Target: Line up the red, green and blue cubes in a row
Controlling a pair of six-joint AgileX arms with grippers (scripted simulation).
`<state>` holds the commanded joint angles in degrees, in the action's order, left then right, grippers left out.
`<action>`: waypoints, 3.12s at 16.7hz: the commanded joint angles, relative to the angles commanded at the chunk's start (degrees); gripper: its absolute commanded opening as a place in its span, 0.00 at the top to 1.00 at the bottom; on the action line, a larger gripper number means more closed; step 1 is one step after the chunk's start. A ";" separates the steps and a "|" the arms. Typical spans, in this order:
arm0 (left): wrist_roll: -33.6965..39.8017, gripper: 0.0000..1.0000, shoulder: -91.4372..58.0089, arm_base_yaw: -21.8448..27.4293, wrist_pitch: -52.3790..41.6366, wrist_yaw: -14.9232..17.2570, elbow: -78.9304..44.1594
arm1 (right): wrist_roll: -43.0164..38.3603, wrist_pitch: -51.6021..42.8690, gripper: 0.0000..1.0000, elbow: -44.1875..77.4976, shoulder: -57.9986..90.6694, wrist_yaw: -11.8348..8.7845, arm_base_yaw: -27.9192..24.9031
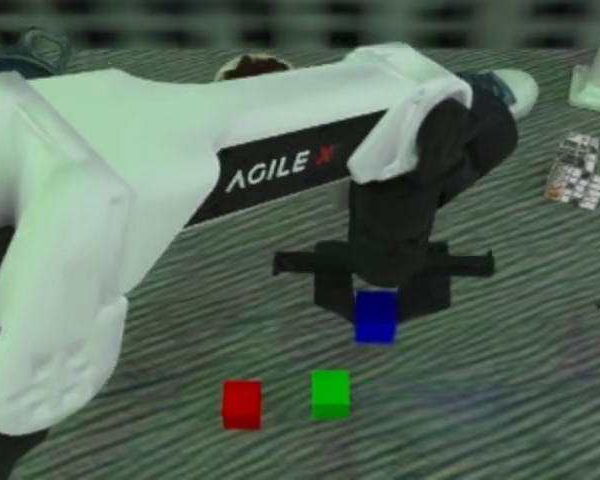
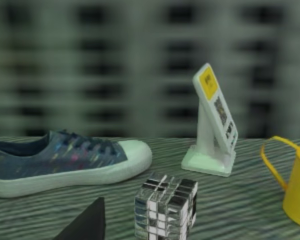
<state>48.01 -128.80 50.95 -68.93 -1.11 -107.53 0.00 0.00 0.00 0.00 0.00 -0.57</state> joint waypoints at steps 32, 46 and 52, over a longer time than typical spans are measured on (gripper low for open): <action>9.57 0.32 -5.02 7.06 12.10 -0.69 5.47 | 0.00 0.00 0.00 0.00 0.00 0.00 0.00; 9.59 0.00 -4.94 7.02 11.90 -0.68 5.27 | 0.00 0.00 0.00 0.00 0.00 0.00 0.00; 9.95 0.00 -2.14 6.54 1.08 -0.60 -2.16 | 0.00 0.00 0.00 0.00 0.00 0.00 0.00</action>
<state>57.97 -130.95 57.49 -67.85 -1.71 -109.69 0.00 0.00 0.00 0.00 0.00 -0.57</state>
